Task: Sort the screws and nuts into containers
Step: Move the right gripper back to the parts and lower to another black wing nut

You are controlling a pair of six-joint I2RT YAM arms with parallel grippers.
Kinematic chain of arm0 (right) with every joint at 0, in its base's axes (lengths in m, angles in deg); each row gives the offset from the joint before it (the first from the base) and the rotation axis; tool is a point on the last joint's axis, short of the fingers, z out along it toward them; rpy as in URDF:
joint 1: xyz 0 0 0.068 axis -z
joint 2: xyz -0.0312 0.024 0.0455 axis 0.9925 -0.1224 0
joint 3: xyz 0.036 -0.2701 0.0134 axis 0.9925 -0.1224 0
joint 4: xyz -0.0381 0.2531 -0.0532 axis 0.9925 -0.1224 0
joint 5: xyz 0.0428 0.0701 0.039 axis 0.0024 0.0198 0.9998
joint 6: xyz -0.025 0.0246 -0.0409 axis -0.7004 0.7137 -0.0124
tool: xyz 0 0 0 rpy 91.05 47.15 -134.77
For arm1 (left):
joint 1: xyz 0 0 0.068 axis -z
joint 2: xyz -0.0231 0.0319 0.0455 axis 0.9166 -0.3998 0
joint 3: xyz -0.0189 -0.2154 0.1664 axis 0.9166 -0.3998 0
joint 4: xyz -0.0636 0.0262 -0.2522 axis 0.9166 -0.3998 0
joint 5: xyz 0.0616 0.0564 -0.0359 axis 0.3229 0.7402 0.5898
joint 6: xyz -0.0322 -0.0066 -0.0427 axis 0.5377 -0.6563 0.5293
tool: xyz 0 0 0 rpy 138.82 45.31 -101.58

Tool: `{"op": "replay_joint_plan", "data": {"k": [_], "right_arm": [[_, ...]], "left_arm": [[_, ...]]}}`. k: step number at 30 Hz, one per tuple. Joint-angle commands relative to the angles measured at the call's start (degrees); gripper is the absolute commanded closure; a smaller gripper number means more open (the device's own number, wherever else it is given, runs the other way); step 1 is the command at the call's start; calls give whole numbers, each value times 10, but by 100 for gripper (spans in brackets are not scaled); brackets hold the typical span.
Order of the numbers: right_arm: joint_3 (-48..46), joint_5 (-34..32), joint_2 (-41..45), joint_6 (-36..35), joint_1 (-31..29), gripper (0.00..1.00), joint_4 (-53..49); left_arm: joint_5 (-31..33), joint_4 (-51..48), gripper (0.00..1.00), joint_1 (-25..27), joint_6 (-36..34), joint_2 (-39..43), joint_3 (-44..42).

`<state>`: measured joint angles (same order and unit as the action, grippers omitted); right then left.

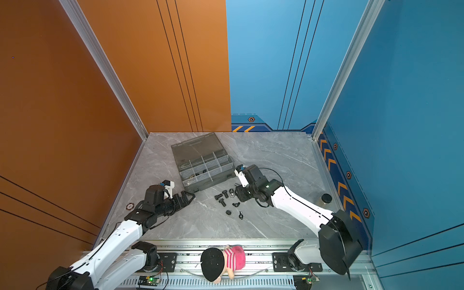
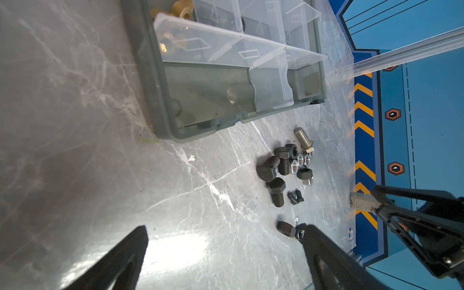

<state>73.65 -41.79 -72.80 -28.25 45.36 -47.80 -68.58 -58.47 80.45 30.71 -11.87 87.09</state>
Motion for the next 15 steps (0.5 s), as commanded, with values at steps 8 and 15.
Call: {"op": "replay_joint_plan", "data": {"k": [8, 15], "right_arm": [[-99, -38, 65, 128, -12, 56, -30], [-140, -41, 74, 173, -47, 56, 20]], "left_arm": [[15, 15, 2, 10, -2, -18, 25], [13, 30, 2, 17, -1, -37, 26]]}}
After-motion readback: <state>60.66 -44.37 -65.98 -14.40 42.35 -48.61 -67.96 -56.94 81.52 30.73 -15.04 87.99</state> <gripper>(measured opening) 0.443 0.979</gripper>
